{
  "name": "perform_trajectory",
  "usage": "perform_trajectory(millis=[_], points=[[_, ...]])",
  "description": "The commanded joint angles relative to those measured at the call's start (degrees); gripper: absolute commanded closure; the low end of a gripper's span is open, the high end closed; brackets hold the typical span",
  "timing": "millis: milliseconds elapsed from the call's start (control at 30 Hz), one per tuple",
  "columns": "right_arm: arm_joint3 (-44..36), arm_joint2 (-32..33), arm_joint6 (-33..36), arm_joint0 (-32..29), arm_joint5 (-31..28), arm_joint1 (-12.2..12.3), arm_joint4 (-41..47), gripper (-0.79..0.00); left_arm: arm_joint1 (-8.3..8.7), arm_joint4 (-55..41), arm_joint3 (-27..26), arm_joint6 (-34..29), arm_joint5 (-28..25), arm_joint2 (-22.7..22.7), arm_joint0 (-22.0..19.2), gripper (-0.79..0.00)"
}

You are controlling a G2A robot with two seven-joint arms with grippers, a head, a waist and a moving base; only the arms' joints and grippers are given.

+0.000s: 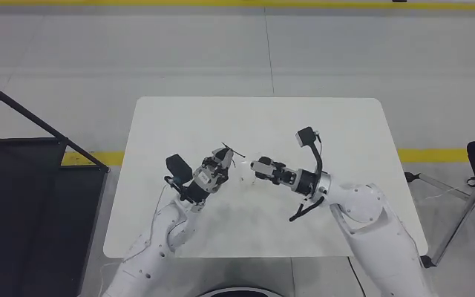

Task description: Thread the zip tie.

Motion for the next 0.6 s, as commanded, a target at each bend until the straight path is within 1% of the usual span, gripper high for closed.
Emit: perform_trajectory(millis=[0,333,467,567], points=[[0.05,0.52,-0.53,-0.64,-2.05,0.07,0.23,-0.785,-0.08,-4.81,-0.45,-3.02,-1.82,-0.01,-0.05,0.0],[0.08,0.66,-0.89,-0.77,-2.2,0.08,0.19,-0.785,-0.09,-4.87,-0.52,-3.22,-1.7,0.02,0.04,0.0],[-0.54,0.26,-0.95,-1.29,-2.5,0.09,-0.52,-0.785,-0.49,-7.42,-2.64,-4.03,-0.17,0.82,0.93,0.0],[-0.45,0.24,-0.66,-1.36,-2.89,0.12,-0.3,-0.785,-0.85,-10.47,-3.57,-4.58,-0.22,1.55,1.18,0.0]])
